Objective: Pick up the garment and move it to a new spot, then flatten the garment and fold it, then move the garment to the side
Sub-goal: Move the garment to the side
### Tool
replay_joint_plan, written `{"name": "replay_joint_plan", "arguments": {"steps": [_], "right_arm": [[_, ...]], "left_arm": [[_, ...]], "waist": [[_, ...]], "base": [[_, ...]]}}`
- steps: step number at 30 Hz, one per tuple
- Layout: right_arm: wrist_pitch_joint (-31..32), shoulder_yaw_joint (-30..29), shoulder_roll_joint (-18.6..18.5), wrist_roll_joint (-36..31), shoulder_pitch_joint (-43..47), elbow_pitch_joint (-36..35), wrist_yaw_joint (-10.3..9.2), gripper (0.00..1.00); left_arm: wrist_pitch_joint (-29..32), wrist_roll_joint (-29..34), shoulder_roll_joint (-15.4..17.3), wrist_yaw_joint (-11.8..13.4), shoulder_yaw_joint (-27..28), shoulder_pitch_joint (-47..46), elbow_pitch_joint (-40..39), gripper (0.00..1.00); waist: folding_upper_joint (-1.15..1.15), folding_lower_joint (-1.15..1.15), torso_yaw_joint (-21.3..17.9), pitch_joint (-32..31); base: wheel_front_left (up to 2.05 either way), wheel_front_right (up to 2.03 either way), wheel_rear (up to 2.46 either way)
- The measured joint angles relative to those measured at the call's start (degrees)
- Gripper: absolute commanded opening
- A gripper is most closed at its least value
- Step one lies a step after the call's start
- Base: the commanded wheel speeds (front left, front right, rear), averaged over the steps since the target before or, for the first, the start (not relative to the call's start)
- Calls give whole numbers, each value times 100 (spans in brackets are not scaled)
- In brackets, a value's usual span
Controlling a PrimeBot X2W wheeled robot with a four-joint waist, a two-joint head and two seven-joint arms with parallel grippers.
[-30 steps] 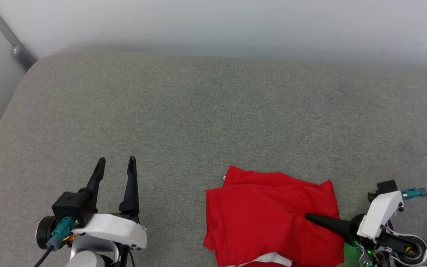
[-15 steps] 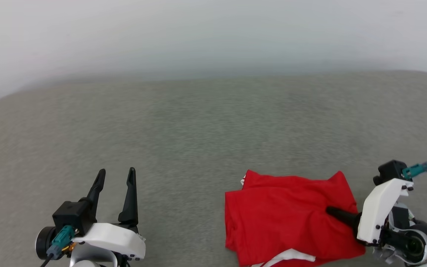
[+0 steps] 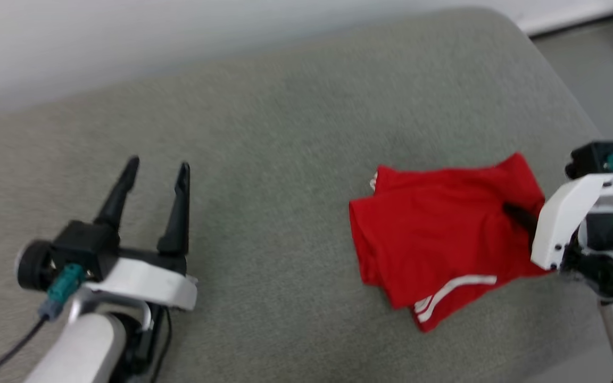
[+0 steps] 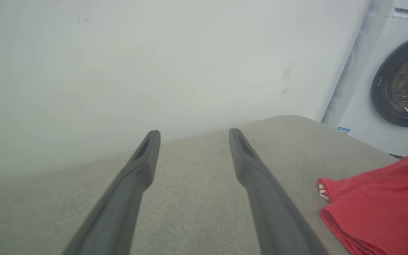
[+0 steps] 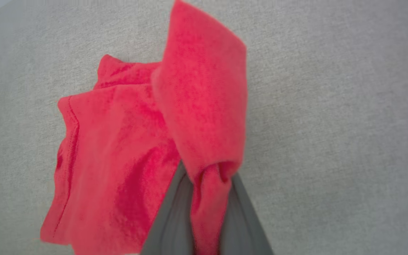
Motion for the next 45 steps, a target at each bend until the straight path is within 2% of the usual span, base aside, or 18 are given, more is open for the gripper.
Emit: {"name": "replay_joint_plan", "arguments": {"steps": [6,14,22,23,24,25,31,35,42,45], "right_arm": [[-854,-97,-265,-490,-803,635,0,0],[-2008,-842,-588,-1061,-1892,1613,1,0],[-3099,-1541,-461,-1559,-2495,2525,1,0],[-3238,-1592,-435,-1644,-2537,2633,1,25],[-3371,-1641,-405,-1733,-2582,2742,1,88],[-3512,-1674,-385,-1816,-2616,2828,1,100],[-4325,-1830,-446,-2316,-2746,3270,1,100],[-4629,-1804,-561,-2570,-2736,3385,1,100],[-4735,-1581,-905,-2666,-2314,3287,1,100],[-4720,-1428,-922,-2666,-1914,3071,1,100]], "left_arm": [[537,337,398,-92,-30,-756,-478,100],[1109,689,601,-143,-143,-1576,-1139,100],[1440,879,697,-155,-197,-1956,-1551,100],[1465,880,706,-163,-199,-1972,-1569,100],[1471,882,719,-170,-207,-1989,-1573,100],[1484,888,719,-176,-214,-2002,-1578,100],[1417,839,684,-168,-221,-1971,-1470,100],[1198,683,563,-97,-212,-1727,-1266,100],[625,297,357,119,-19,-945,-882,100],[414,120,238,219,37,-553,-709,100]], "waist": [[0,1,-387,961],[0,1,-607,2148],[0,1,-610,2877],[0,1,-607,2925],[0,1,-606,2960],[0,1,-604,2981],[0,0,-617,2828],[0,0,-608,2541],[0,0,-517,1726],[0,0,-423,1303]], "base": [[0,0,0],[0,0,0],[0,0,0],[0,0,0],[0,0,0],[0,0,0],[0,0,0],[0,0,0],[0,0,0],[0,0,0]]}}
